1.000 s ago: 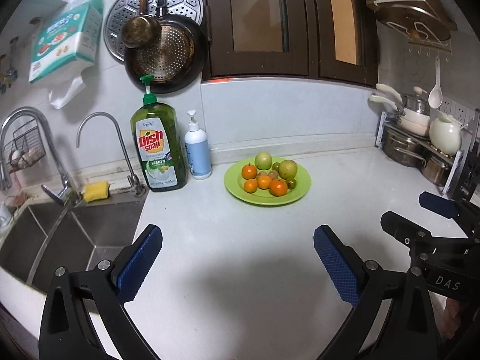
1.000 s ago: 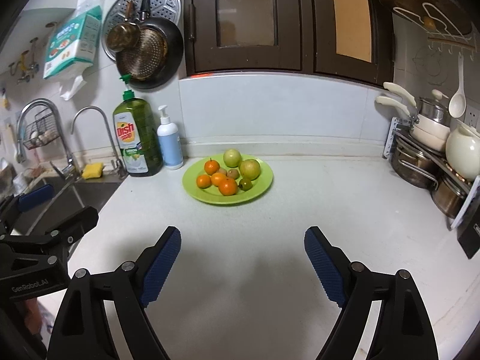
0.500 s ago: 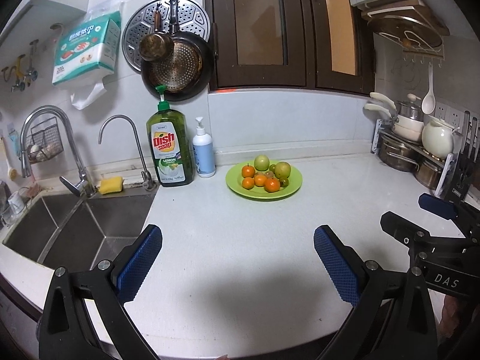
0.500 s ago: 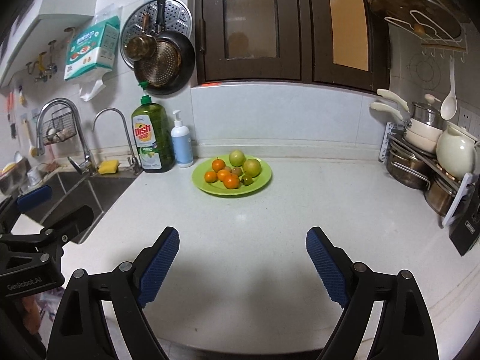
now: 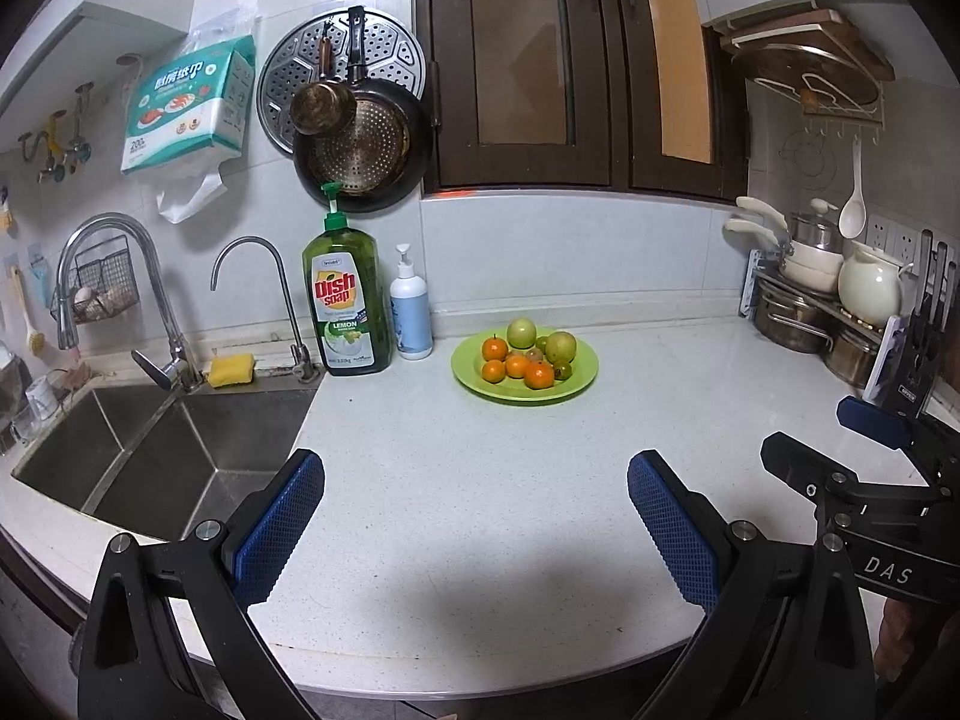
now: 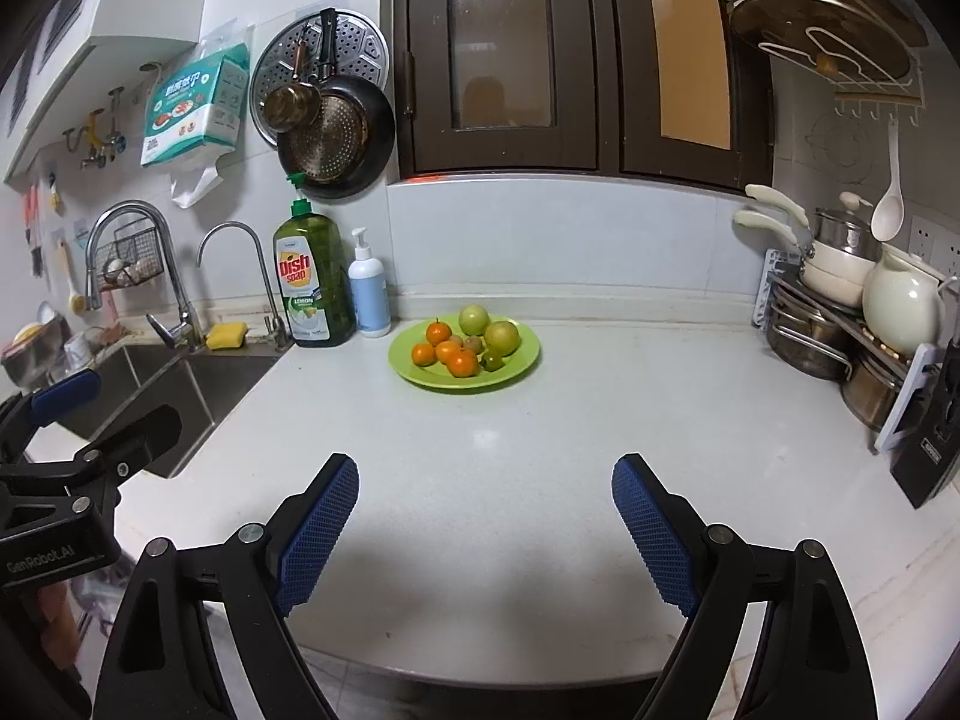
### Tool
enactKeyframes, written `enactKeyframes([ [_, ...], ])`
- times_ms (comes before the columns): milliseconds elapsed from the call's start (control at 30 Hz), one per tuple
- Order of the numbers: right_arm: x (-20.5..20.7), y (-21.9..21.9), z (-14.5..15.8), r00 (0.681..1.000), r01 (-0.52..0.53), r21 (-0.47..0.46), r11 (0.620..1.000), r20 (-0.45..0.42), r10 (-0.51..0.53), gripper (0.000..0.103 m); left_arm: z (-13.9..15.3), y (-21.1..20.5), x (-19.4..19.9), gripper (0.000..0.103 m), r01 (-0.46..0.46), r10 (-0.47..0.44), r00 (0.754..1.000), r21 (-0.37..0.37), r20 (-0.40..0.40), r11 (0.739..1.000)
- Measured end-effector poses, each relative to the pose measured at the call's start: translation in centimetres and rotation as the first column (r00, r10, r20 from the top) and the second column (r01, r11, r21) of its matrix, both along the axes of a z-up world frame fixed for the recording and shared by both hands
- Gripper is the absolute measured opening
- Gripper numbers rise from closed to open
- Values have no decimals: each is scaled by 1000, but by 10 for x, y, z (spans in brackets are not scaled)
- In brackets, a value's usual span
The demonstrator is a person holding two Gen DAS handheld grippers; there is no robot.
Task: Organize fruits
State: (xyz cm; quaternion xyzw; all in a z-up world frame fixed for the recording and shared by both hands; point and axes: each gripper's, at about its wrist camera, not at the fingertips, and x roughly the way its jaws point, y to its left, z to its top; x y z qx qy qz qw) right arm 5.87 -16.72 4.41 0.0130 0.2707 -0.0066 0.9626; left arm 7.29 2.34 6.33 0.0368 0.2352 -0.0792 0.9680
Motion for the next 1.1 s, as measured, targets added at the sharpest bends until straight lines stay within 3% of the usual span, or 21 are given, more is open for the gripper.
enactKeyframes([
  [1100,1,4,1,1000,-16,-1,1000,-1,16,87,-1,6,-4,103,-15,15,1000,-6,-1,1000],
])
